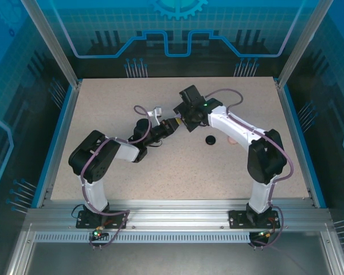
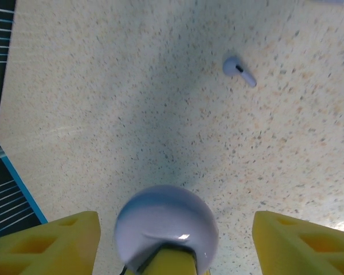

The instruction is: Insert the wireless bluetooth earbuds into the charging case

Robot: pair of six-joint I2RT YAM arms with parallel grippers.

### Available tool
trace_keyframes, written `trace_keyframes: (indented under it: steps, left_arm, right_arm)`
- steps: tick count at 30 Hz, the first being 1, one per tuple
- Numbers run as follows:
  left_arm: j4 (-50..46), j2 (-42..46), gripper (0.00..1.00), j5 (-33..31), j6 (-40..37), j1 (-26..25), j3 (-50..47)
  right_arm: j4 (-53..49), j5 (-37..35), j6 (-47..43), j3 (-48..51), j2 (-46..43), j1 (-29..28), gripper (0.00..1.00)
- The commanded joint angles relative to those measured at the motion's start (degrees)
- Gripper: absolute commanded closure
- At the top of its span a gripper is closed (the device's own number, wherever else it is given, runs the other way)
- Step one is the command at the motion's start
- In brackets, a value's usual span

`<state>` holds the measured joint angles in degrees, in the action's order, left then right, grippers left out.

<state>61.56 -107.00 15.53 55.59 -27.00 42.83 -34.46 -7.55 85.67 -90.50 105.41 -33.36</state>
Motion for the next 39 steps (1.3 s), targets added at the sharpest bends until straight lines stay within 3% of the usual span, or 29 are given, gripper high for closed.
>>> trace_keyframes:
  steps: [1, 9, 15, 19, 28, 39]
  left_arm:
    - [-1.82, 2.26, 1.0, 3.72, -1.71, 0.83, -1.15]
    - [-7.41, 5.95, 1.0, 21.0, -6.2, 6.05, 0.37]
    - [-14.79, 9.72, 1.0, 33.98, -9.56, 9.78, 3.82]
    - [-22.56, 12.53, 1.0, 39.7, -13.5, 10.48, 6.47]
    - [-32.04, 16.52, 1.0, 44.21, -18.6, 10.39, 9.63]
    - [-33.29, 17.26, 1.0, 43.54, -19.21, 10.4, 10.51]
  right_arm:
    - [-1.64, -2.77, -4.95, -0.38, -5.88, 2.75, 0.29]
    - [9.37, 4.06, -22.05, 15.46, -16.41, 8.05, 0.28]
    - [24.42, 19.23, -42.78, 28.47, -24.44, 9.63, 0.28]
    - [26.98, 26.78, -48.59, 31.86, -27.07, 9.63, 0.29]
    - [32.64, 33.04, -48.66, 31.97, -27.12, 9.22, 0.3]
    - [33.14, 33.51, -49.28, 29.38, -23.36, 5.8, 0.32]
